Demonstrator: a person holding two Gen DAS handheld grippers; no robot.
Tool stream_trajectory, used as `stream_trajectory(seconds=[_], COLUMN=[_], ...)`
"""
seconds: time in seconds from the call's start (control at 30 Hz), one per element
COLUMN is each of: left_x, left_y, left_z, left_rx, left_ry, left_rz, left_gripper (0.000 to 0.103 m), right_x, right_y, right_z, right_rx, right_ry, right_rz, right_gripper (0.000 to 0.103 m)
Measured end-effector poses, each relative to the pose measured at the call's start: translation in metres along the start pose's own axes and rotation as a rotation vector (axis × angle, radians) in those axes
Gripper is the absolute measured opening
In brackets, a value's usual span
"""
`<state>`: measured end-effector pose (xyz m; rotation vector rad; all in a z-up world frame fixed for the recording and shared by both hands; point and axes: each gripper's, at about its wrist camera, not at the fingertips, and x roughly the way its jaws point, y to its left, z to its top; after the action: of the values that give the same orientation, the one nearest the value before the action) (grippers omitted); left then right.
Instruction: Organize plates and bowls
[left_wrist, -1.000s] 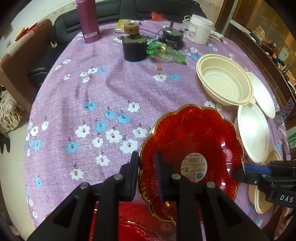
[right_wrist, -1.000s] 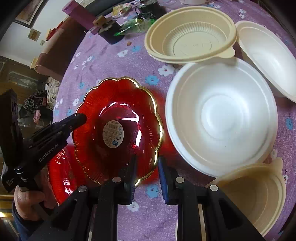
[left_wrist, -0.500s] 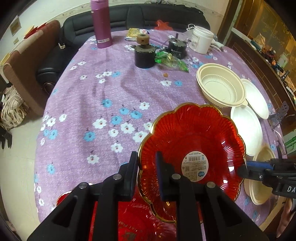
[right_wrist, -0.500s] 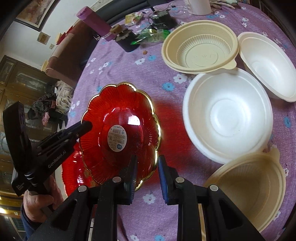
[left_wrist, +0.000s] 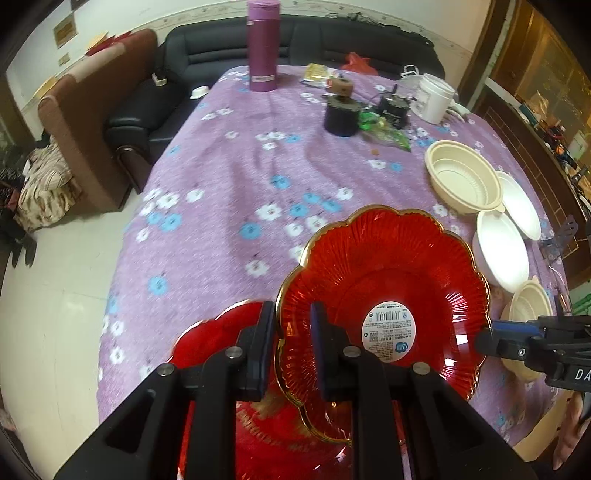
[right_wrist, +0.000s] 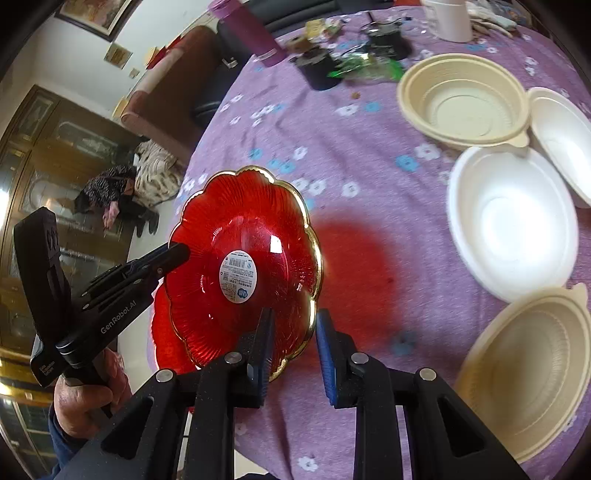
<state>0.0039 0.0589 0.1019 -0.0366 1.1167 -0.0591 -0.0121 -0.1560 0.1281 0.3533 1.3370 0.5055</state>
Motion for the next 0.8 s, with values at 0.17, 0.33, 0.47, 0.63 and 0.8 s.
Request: stream_trajectory(seconds=[0.17,0.33,0.47,0.63,0.8], left_x=[-0.006,-0.014,-0.017,-0.013,-0.007], left_y=[0.021,0.042,0.057,0.067,0.071], left_z=[-0.021,-0.043,-0.06,-0.074,-0.084], left_rx=[-0.041,-0.091,-0.125,-0.149,-0.155], left_ry=[0.006,0.012,0.018,0.037,0.053], left_rz=[0.008,0.014,0.023,0.032,0.044], left_gripper=[0.018,0.018,0.019,0.02,0.02], right_x=[0.016,0.031,0.043,0.06,0.071], right_y=[0.02,0.039,0.054,0.068,0.071], right_z=[-0.008,-0.019,-0.026,-0.034,-0.036], right_rx=[-0.045,-0.089,-0.13,-0.164,-0.182], right_ry=[0.038,0.073,0.101,0.139,0.15], right_rz=[0.006,0.004,0.0,-0.011,-0.024], right_gripper=[0.027,0.027,0.027,0.027,0.027])
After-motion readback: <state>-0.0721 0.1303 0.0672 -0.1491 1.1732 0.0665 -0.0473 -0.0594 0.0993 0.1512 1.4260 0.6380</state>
